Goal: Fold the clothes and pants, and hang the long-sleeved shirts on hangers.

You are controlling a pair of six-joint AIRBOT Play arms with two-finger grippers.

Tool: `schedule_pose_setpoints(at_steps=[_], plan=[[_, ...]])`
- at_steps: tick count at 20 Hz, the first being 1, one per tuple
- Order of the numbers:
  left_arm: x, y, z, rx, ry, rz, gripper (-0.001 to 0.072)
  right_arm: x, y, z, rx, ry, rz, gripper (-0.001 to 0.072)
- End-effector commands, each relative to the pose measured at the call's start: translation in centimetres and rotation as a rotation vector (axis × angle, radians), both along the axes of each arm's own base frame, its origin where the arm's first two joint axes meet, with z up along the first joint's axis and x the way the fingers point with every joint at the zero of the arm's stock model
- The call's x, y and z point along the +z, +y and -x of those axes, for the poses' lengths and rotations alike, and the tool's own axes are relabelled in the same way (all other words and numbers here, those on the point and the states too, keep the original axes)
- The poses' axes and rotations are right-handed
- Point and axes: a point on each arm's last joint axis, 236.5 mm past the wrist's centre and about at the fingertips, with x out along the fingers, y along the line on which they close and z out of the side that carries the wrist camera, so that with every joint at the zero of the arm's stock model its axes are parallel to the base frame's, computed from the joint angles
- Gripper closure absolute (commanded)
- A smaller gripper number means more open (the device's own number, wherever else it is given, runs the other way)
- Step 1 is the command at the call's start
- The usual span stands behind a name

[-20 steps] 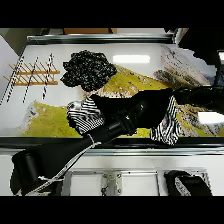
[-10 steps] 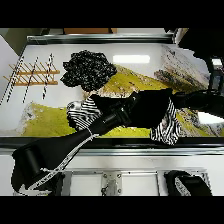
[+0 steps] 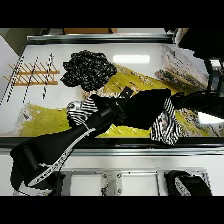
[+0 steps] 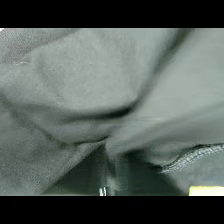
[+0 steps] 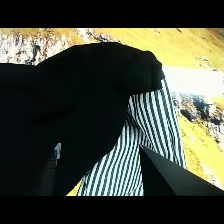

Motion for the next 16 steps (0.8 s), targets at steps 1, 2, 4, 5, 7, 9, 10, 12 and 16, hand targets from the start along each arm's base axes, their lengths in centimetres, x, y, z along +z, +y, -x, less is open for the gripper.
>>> schedule_pose_setpoints(at_steps=[1,2,4,5,7,9,10,12,16], plan=[[0.2,-0.3,0.4,0.008,0.013,0.021,0.0693,-0.5,0.1,0.2,0.002,0.013,-0.005,0.0175],[0.8,-0.5,0.4,0.012,0.010,0.043,0.0694,-1.2,0.5,0.5,0.009,0.035,-0.015,0.0175],[3.9,-0.7,-0.1,0.020,-0.031,0.122,0.0694,-4.3,2.3,1.8,0.054,0.114,-0.045,0.0175],[5.2,-0.6,-0.4,0.026,-0.051,0.147,0.0694,-5.9,3.3,2.5,0.103,0.147,-0.029,0.0175],[7.7,-0.2,-0.5,0.032,-0.071,0.202,0.0694,-9.1,5.6,4.0,0.196,0.201,0.000,0.0175],[9.2,-1.0,0.6,0.025,-0.019,0.300,0.0694,-10.9,7.7,3.9,0.249,0.205,0.008,0.0175],[9.7,-1.5,1.2,0.011,0.010,0.339,0.0694,-11.3,8.9,3.7,0.279,0.197,0.010,0.0175],[10.8,-1.7,1.7,0.010,0.030,0.389,0.0694,-11.9,11.0,3.3,0.330,0.182,0.019,0.0175],[12.4,-1.5,1.9,0.020,0.023,0.435,0.0694,-13.9,11.1,2.6,0.316,0.205,0.078,0.0176]])
